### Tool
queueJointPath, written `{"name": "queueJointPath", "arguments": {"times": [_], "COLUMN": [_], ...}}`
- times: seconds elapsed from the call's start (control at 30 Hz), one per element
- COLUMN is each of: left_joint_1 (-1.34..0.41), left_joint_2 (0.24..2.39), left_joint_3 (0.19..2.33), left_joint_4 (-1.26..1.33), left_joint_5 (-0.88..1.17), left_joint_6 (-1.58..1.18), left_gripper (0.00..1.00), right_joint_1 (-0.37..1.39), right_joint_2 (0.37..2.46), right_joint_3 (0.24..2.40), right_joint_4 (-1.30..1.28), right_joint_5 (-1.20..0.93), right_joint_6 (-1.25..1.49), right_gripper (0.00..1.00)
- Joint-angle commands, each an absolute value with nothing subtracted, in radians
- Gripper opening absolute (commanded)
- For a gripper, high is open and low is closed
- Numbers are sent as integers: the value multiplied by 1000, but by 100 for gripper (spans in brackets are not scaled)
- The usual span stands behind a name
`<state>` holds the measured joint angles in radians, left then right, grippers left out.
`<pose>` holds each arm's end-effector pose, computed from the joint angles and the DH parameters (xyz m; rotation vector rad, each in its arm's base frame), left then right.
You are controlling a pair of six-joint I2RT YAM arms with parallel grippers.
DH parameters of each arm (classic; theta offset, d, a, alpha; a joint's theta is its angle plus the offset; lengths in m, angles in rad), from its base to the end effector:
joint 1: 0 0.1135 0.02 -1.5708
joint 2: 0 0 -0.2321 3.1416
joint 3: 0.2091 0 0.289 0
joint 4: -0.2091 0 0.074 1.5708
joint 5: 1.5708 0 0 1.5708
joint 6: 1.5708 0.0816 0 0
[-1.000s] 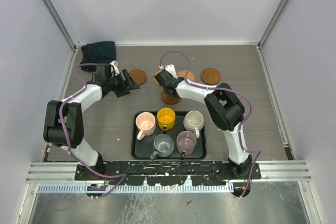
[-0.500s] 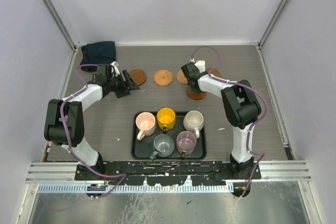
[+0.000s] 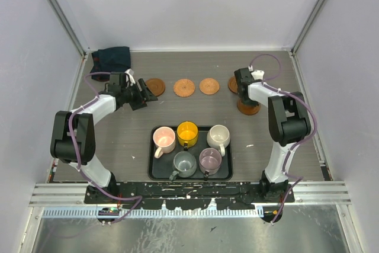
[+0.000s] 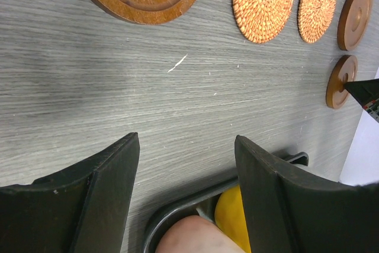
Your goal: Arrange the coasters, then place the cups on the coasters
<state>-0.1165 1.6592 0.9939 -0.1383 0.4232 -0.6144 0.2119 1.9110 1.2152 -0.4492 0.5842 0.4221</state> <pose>0.3963 -0.0801 0.1105 -0.3962 2.4175 -0.8417 0.4118 0.0426 0.0677 0.4255 2.4787 -0.5480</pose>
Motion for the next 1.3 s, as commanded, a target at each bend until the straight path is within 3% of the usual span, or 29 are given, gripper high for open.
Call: {"name": "queueJointPath", "arguments": {"times": [0.0,0.27,0.7,1.13,1.27], "left_joint_1": [-117,-117,-114,-106,-106], "left_joint_2": [1675,1760,1980,2140,2175], "left_joint_3": [1052,1167,1478,1701,1729], "left_joint_4": [-101,-114,-245,-389,-396], "left_joint_5": [421,392,342,274,291], "left_joint_6": [-605,-591,-528,-462,-469], "left_gripper": [67,67,66,67,68], "right_joint_1": [130,-5,-18,-2,63], "right_joint_2": [1914,2017,2258,2291,2293], "right_joint_3": [1187,1360,1746,1715,1708], "right_joint_4": [-543,-534,-522,-400,-393], "right_joint_5": [598,553,514,317,341], "right_joint_6": [456,423,308,205,160], "right_gripper": [15,15,14,11,11]}}
